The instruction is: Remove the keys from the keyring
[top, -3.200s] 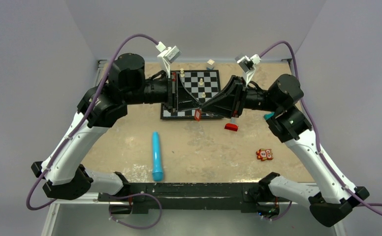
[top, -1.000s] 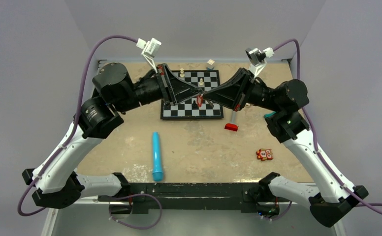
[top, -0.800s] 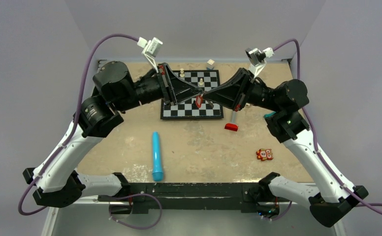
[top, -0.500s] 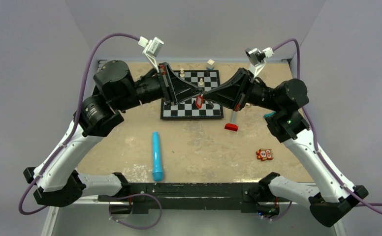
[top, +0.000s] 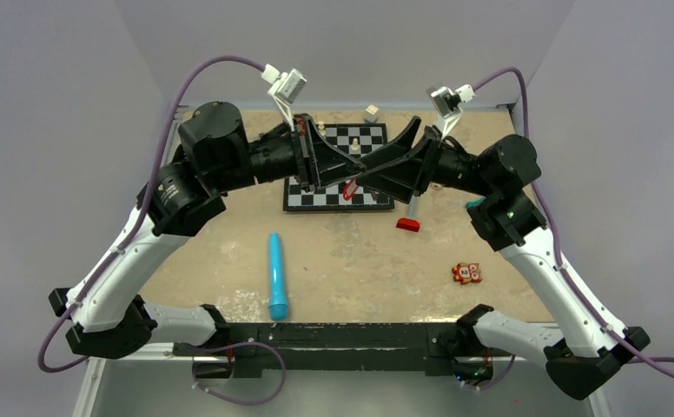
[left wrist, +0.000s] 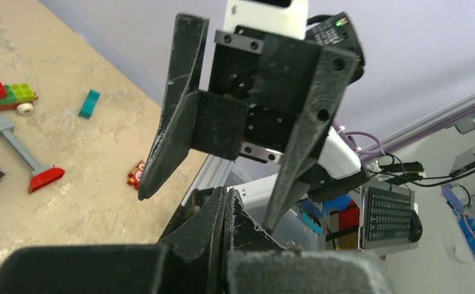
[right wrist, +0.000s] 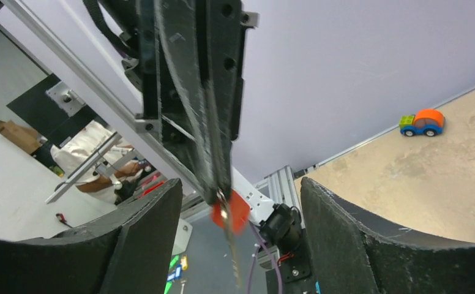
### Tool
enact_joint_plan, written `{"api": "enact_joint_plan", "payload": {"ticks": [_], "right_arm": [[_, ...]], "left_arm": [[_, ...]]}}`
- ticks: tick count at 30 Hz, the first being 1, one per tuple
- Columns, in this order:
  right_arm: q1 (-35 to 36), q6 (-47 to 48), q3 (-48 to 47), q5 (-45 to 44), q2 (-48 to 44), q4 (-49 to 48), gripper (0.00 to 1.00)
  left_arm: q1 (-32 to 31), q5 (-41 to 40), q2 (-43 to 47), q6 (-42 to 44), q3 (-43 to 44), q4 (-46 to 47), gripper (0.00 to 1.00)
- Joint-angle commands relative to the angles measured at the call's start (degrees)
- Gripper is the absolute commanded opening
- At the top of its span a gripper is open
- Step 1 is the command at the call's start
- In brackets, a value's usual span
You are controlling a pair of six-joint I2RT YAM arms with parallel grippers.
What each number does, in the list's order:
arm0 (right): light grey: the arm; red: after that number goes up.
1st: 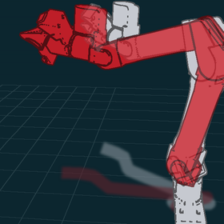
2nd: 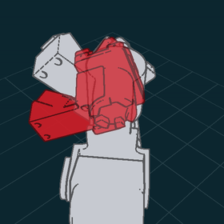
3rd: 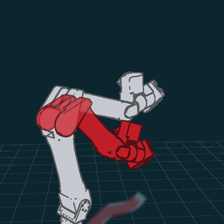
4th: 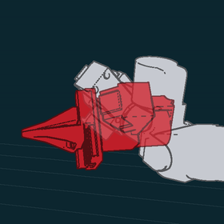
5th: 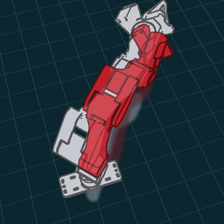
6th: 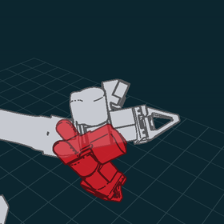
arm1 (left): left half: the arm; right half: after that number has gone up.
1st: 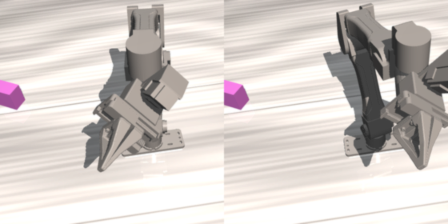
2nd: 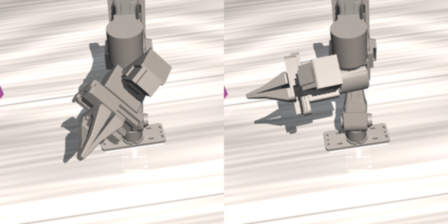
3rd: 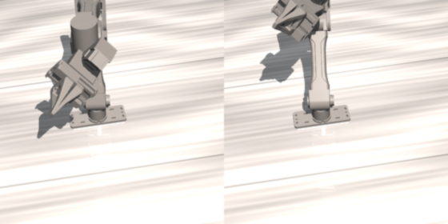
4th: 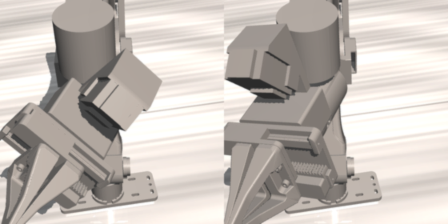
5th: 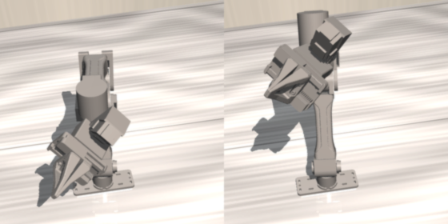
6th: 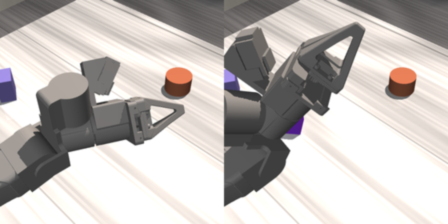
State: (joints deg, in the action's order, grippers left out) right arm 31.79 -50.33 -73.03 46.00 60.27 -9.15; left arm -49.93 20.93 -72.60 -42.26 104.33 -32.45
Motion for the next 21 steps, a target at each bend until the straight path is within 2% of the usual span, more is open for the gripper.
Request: {"api": "enact_joint_plan", "payload": {"ticks": [1, 21], "right_arm": [[0.2, 2.7, -3.6, 0.2, -0.8, 0.5, 0.76], [0.2, 5.5, -7.4, 0.6, 0.4, 4.1, 0.87]], "left_arm": [[-0.4, 1.7, -1.5, 1.9, 1.4, -3.1, 0.00], [-0.4, 2.5, -0.9, 2.4, 1.7, -3.3, 0.00]]}}
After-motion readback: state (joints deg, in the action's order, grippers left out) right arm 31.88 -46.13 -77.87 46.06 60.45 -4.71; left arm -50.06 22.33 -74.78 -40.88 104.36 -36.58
